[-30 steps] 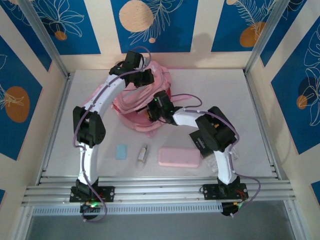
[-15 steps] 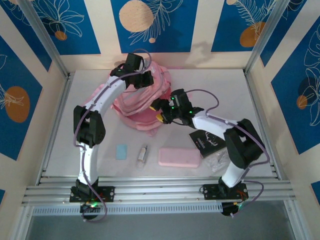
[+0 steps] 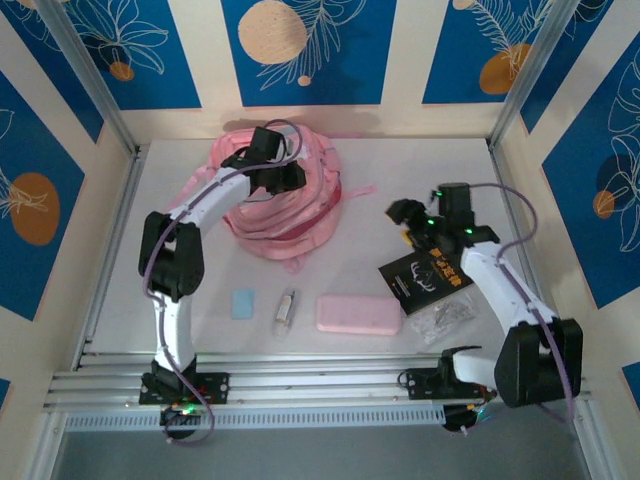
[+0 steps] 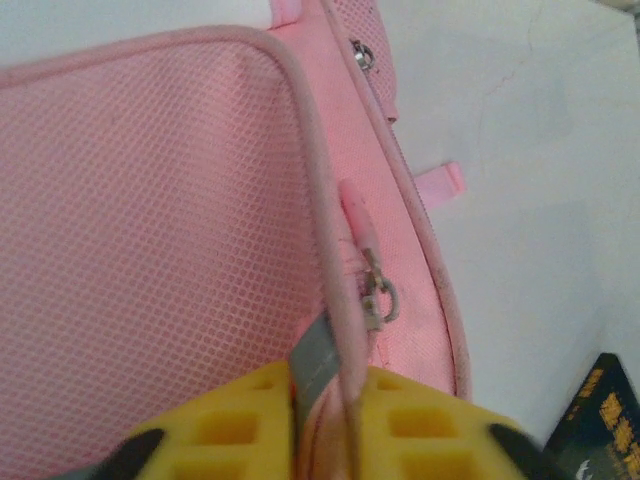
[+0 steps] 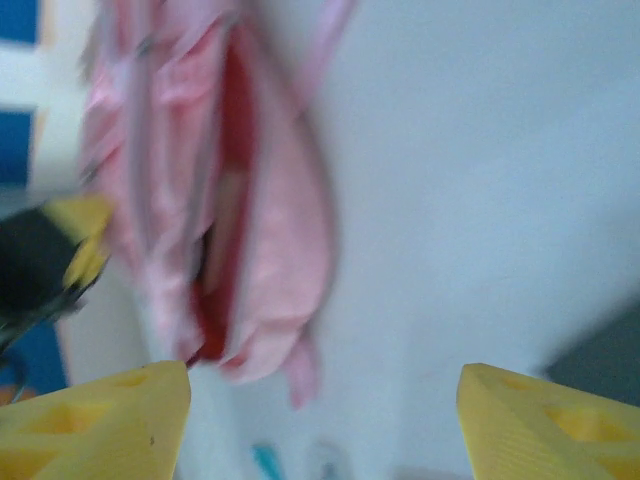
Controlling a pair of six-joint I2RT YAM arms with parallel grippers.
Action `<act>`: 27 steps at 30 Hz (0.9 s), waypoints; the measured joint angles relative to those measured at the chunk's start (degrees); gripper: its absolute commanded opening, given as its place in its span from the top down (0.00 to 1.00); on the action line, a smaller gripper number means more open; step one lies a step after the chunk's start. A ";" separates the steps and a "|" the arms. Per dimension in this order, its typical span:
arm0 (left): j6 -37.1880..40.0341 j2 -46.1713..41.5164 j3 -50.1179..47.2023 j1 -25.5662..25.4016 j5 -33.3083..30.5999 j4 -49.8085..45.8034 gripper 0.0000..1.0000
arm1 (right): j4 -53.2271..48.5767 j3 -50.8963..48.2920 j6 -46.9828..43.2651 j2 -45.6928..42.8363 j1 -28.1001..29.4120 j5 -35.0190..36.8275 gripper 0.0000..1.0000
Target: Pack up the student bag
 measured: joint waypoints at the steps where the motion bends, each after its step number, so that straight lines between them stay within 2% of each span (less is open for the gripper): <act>1: -0.15 -0.66 -0.76 -0.20 0.07 0.33 0.48 | -2.25 -1.44 -0.92 -1.53 -3.58 0.83 0.26; 3: -0.28 -2.05 -2.27 -0.72 0.22 0.83 0.34 | -5.66 -4.61 -2.34 -4.13 -10.49 1.68 0.24; 4: -0.57 -2.84 -3.23 -0.92 0.35 1.31 0.30 | -7.17 -6.62 -3.10 -5.57 -14.32 1.88 0.21; 7: -0.61 -5.07 -5.75 -1.79 0.79 2.56 0.24 | -10.97 -11.67 -4.85 -9.25 -23.28 2.47 0.17; 10: -0.72 -6.56 -7.65 -2.99 1.09 3.61 0.23 | -13.64 -14.51 -6.34 -11.52 -28.28 2.47 0.16; 14: -0.87 -8.66 -10.95 -4.72 1.99 5.11 0.22 | -13.07 -16.50 -7.74 -11.13 -29.81 0.92 0.19; 19: -2.91 -11.89 -17.66 -7.37 3.91 9.90 0.22 | -10.54 -18.32 -8.44 -5.99 -29.59 -1.40 0.20; 27: -6.49 -13.62 -23.89 -9.79 5.49 14.97 0.22 | -8.41 -19.71 -7.72 -2.71 -24.06 -0.70 0.20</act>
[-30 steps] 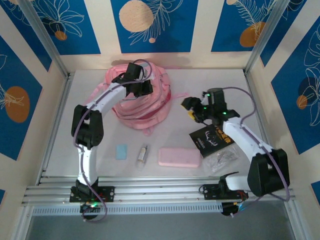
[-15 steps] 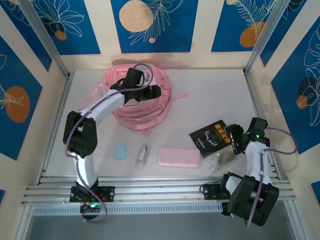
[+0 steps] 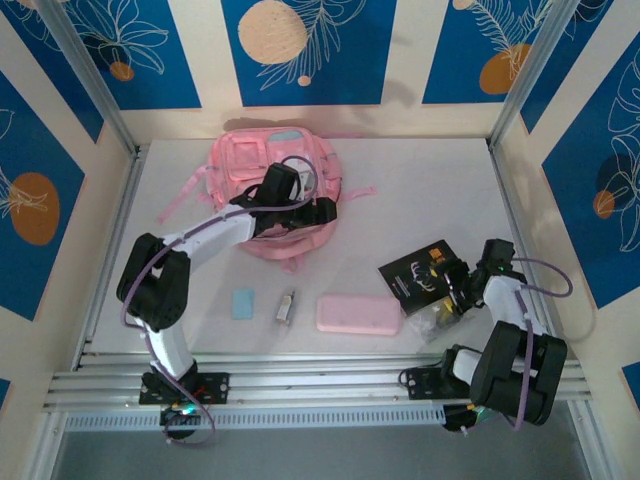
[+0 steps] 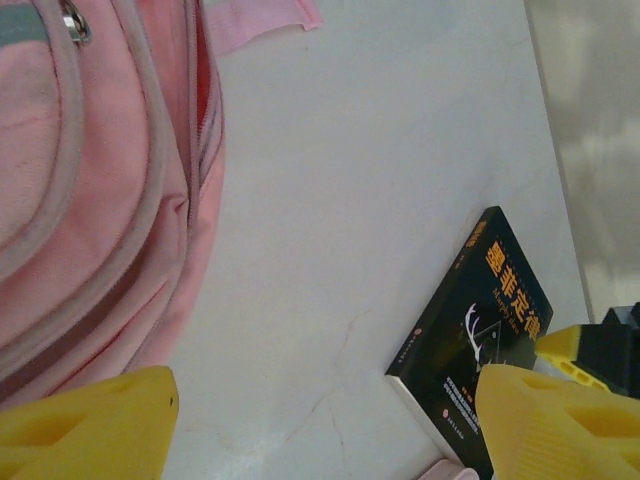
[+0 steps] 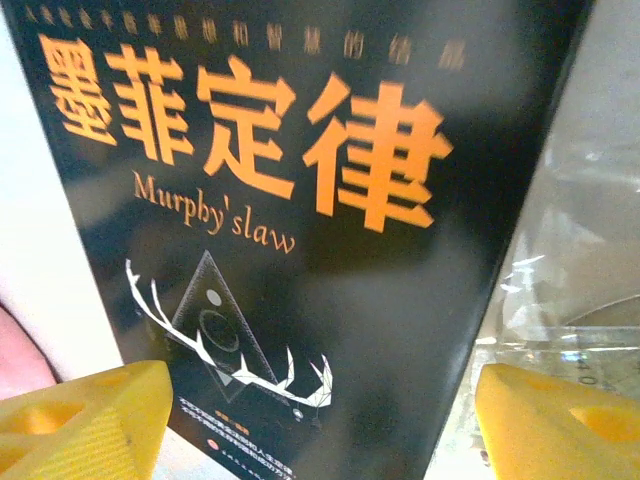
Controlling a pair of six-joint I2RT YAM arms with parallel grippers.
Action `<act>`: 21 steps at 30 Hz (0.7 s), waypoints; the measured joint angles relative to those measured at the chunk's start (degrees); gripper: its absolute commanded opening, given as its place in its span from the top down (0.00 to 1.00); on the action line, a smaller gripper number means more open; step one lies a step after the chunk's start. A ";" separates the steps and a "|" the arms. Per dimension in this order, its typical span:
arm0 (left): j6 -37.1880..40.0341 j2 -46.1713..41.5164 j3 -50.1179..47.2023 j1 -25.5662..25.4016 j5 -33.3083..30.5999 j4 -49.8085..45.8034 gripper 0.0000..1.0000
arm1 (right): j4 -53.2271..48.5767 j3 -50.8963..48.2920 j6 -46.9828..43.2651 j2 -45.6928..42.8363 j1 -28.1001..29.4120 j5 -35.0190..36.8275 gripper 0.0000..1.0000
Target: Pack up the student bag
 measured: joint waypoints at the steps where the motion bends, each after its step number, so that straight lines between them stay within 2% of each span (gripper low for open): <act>1: -0.24 0.00 0.00 -0.09 0.13 0.57 0.22 | 0.26 -0.17 0.22 0.46 0.63 0.22 0.20; 21: -2.82 0.26 -0.76 -1.95 2.73 4.50 0.24 | 7.04 4.22 1.07 3.52 7.37 -1.14 0.49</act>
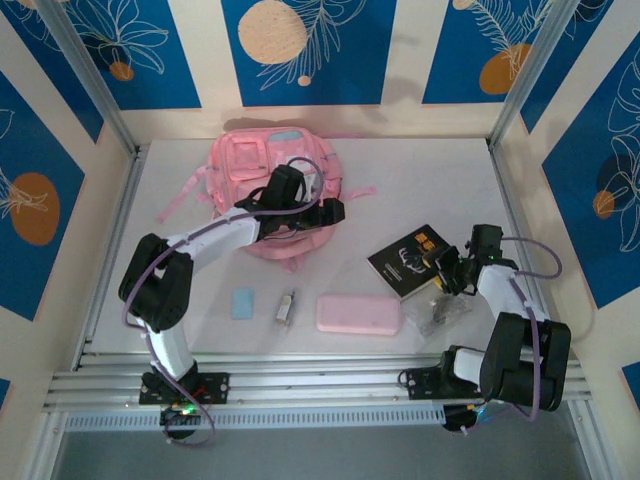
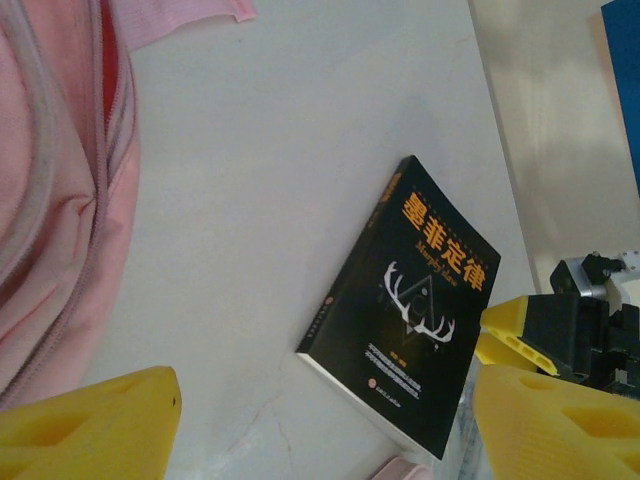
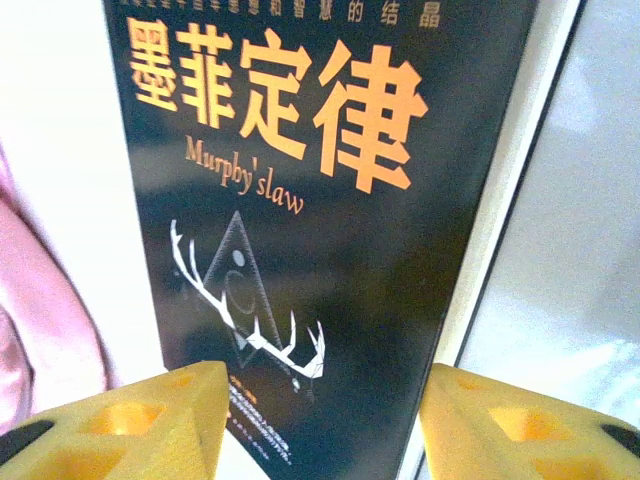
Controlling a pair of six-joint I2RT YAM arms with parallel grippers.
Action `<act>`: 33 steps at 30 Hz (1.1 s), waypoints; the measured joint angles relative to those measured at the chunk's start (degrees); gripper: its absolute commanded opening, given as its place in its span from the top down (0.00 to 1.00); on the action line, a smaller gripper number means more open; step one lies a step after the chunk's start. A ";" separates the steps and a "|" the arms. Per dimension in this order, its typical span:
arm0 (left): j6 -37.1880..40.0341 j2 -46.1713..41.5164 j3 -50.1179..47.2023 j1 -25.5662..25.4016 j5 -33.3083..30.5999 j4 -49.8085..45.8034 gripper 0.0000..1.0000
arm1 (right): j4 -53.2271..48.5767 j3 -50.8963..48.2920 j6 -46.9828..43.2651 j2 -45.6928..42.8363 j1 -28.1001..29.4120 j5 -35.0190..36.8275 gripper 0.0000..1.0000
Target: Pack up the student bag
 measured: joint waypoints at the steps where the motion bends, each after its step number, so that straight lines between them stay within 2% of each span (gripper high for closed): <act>1: 0.00 0.04 0.00 -0.13 0.02 0.04 0.24 | 0.70 0.11 -0.04 0.31 0.46 -0.04 0.53; 13: -0.24 0.33 0.00 -1.25 0.24 0.98 0.24 | 8.70 0.13 1.86 2.45 2.89 -0.94 0.85; 19: -2.10 2.62 0.00 -1.77 2.64 3.96 0.25 | 12.87 0.59 3.32 3.96 5.05 -1.09 0.81; 20: -2.69 3.08 -0.09 -1.86 3.26 4.68 0.25 | 13.42 0.83 3.48 4.66 5.44 -1.05 0.83; 22: -3.82 3.56 -0.74 -1.92 4.33 6.43 0.25 | 14.75 1.51 3.78 6.40 6.60 -1.07 0.98; 23: -4.28 3.65 -0.98 -1.92 4.66 6.84 0.25 | 15.17 1.84 4.22 7.02 7.10 -1.07 1.00; 33: -5.57 3.50 -2.19 -0.11 6.27 9.40 0.24 | 15.78 11.78 3.23 8.90 11.39 -5.55 1.00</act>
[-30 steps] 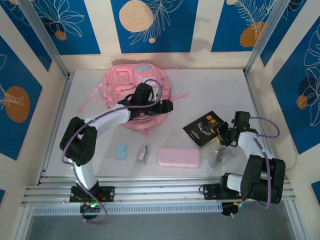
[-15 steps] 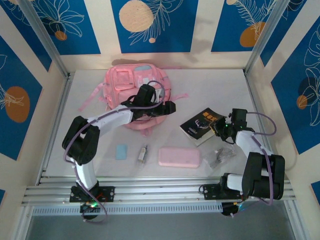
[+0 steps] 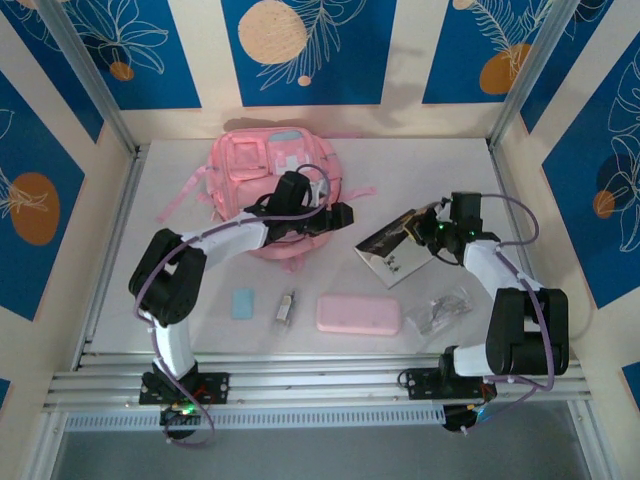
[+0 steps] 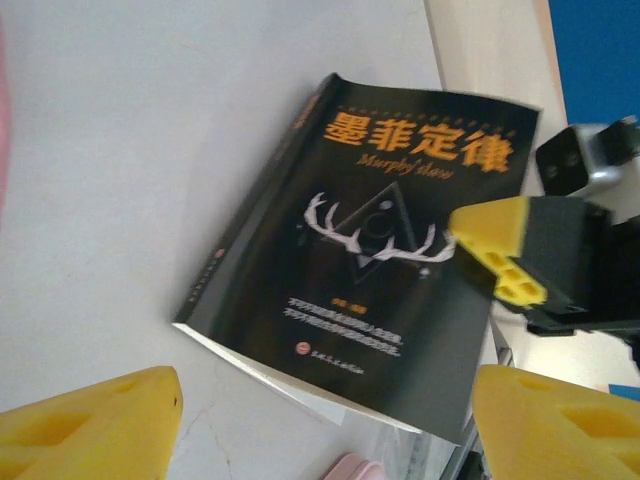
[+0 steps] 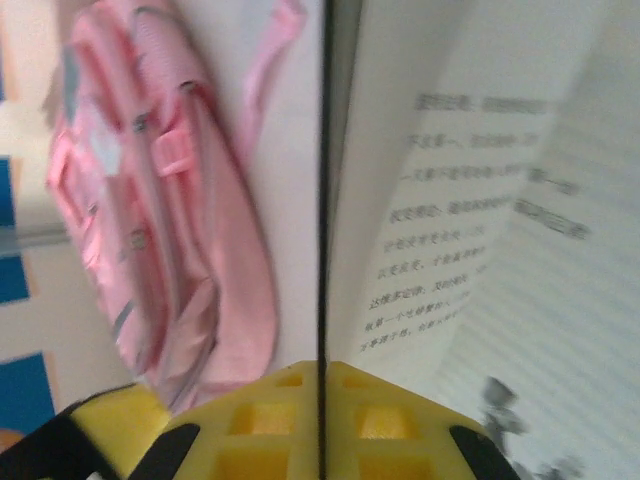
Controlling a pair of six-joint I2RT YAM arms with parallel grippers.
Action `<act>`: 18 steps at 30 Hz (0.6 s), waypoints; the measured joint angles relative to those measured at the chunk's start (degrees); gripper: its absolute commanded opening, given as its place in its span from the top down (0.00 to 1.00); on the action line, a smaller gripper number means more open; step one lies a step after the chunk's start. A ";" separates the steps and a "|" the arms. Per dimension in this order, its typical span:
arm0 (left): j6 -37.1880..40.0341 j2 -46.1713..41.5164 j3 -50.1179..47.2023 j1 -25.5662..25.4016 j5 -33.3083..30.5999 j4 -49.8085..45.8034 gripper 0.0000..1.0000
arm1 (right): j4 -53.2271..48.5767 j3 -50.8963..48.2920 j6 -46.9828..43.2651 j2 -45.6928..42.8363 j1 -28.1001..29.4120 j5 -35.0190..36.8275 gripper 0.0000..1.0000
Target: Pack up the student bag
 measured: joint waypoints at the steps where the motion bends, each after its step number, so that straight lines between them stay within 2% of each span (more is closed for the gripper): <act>1: -0.46 -0.09 -0.50 0.70 0.37 0.79 0.24 | -0.61 1.97 -0.94 0.35 0.70 -0.90 1.00; 10: -5.55 -3.54 -7.19 9.05 2.16 8.52 0.22 | -7.23 17.55 -9.42 3.28 8.92 -8.37 1.00; 18: -13.66 -5.31 -15.87 14.69 4.17 21.68 0.22 | -3.15 23.41 -11.28 9.18 16.48 -15.47 1.00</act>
